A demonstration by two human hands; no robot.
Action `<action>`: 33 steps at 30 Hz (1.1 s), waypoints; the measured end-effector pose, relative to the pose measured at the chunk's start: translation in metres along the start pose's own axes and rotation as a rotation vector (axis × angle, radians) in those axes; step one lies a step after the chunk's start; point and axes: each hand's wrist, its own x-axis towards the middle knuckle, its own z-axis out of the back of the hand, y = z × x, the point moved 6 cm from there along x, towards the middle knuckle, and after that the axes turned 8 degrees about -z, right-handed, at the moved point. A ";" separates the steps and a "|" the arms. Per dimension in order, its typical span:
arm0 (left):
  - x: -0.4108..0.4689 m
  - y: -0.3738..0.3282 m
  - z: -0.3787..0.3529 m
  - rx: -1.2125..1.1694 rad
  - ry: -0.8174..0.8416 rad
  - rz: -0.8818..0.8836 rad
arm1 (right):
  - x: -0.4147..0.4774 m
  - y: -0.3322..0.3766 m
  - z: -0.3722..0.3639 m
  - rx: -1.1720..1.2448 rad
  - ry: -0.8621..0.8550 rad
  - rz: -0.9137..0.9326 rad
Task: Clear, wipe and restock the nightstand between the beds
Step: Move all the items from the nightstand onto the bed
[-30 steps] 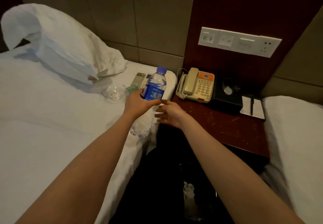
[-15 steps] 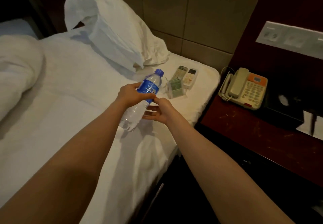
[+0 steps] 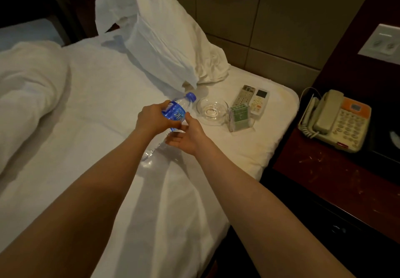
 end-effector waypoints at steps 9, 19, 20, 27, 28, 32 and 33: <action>0.013 0.024 -0.041 0.065 0.138 0.109 | 0.023 -0.010 0.005 -0.036 0.002 -0.058; 0.012 0.009 -0.036 0.157 0.132 0.129 | 0.005 0.003 0.018 -0.044 -0.038 -0.012; 0.013 0.002 -0.033 0.169 0.113 0.112 | 0.001 0.005 0.021 -0.036 -0.046 -0.004; 0.019 -0.073 -0.028 0.099 0.007 -0.066 | -0.032 0.037 0.066 0.029 -0.092 0.108; 0.020 -0.085 -0.030 0.094 0.009 -0.090 | -0.039 0.043 0.076 0.045 -0.095 0.120; 0.024 -0.137 -0.042 0.071 0.047 -0.172 | -0.072 0.068 0.129 0.072 -0.184 0.179; 0.026 -0.150 -0.045 0.059 0.050 -0.191 | -0.081 0.074 0.143 0.082 -0.214 0.196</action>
